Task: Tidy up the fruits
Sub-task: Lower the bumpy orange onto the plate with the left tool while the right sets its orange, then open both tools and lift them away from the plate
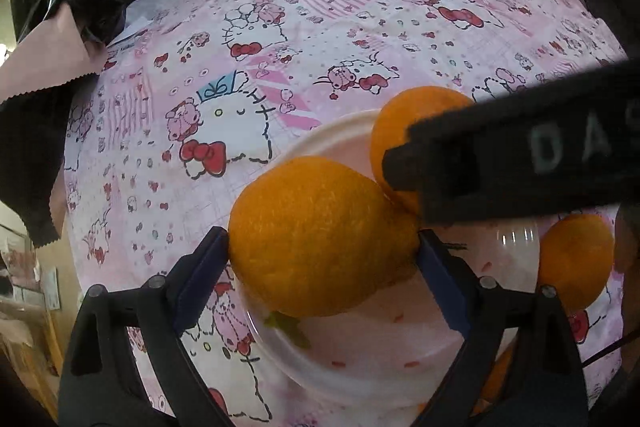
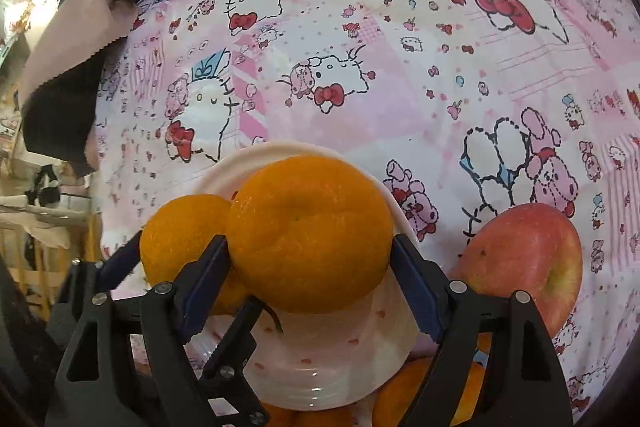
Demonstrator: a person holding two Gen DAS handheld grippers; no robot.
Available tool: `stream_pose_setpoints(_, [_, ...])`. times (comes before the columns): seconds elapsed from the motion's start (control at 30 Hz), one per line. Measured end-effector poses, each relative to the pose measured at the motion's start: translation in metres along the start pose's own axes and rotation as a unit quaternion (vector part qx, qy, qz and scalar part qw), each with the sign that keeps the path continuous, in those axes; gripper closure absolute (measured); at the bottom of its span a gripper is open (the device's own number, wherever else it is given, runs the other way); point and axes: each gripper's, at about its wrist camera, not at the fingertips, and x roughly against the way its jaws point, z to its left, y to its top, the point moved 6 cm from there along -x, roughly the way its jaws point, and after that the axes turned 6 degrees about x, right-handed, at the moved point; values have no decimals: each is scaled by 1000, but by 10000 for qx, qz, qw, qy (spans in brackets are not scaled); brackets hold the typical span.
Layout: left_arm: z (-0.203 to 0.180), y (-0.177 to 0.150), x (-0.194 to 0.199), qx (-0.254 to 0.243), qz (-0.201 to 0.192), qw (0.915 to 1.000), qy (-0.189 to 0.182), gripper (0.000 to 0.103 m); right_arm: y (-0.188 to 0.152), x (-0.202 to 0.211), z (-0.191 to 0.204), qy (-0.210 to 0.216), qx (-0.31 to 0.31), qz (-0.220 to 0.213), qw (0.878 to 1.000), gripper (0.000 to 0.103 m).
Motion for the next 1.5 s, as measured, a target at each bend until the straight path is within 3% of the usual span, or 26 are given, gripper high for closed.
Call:
stream_pose_setpoints(0.1, [1,1,-1,34,65,10000,6,10,1,0,-1,4,13,-44,10000,17])
stream_pose_setpoints(0.33, [1,-6,2,32,167,9999,8,9,3,11,-9,559,-332,5,9979,17])
stream_pose_setpoints(0.47, [5,-8,13,138,-15,9999,-54,9,2,15,-16,613,-444,-16,9971,17])
stream_pose_setpoints(0.7, [14,-10,12,562,136,9976,-371,9,-1,24,-19,737,-472,-37,9962,17])
stream_pose_setpoints(1.1, [20,-10,14,705,83,9973,-200,9,-9,59,-32,831,-627,-231,9943,17])
stream_pose_setpoints(1.5, [41,-6,83,1312,-368,9899,-386,9,-54,104,-60,757,-700,-394,9939,17])
